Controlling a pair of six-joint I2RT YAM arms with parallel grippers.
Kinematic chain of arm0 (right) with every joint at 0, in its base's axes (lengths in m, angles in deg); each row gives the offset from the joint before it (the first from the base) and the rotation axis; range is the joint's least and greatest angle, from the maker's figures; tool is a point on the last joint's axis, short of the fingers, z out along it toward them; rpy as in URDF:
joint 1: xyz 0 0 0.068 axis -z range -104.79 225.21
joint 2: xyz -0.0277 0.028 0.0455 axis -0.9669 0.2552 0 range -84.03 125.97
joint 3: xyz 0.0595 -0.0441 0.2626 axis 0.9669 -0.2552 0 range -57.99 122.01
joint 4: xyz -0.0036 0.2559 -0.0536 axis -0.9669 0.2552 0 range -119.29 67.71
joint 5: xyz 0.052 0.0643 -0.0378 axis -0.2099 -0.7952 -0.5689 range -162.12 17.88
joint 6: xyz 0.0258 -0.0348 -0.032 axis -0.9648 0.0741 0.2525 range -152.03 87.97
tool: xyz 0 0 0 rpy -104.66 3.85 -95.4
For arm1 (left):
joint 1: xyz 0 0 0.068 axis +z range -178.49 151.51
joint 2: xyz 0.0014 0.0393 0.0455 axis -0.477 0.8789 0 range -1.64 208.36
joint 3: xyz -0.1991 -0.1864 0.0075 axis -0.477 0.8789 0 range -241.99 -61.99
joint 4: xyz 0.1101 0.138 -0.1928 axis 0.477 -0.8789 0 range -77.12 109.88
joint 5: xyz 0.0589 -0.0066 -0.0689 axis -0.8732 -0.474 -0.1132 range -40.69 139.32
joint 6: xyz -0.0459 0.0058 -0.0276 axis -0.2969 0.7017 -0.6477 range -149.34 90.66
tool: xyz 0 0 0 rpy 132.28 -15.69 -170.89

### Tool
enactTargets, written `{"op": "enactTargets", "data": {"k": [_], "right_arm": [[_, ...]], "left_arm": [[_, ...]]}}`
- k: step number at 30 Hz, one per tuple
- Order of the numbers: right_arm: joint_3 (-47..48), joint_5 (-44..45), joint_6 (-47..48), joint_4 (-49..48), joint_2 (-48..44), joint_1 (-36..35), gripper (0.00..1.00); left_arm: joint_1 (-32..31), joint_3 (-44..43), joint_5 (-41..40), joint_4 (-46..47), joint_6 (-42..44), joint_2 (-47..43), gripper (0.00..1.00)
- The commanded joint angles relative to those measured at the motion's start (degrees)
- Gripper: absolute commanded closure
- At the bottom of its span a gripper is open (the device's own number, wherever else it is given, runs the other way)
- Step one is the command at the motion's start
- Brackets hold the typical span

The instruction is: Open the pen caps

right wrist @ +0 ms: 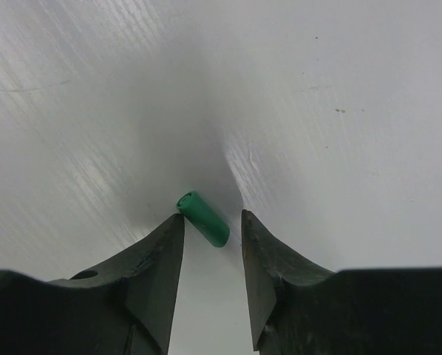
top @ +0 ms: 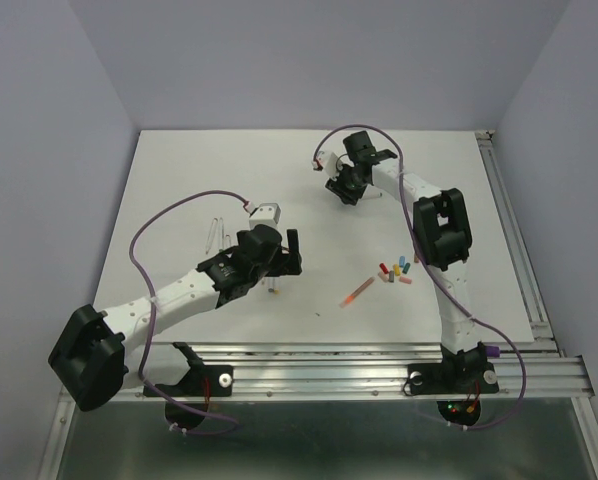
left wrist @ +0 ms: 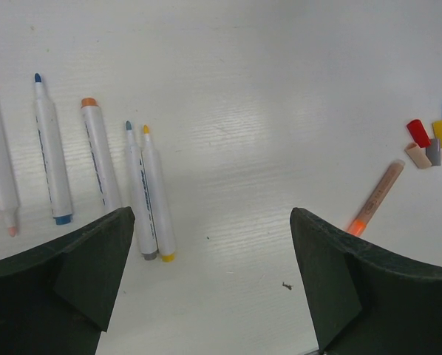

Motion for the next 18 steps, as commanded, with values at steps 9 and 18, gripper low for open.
{"op": "enactTargets", "data": {"k": [9,18], "right_arm": [[2.2,-5.5,0.4,6.7,4.0,0.8,0.78],[-11.2,-6.4,-15.0,-13.7,-9.5,0.7,0.99]], "left_arm": [[0.2,-3.8,-0.7,-0.1,1.1,1.4,0.01],[0.3,-2.1,1.0,0.8,0.3,-1.9,0.01]]}}
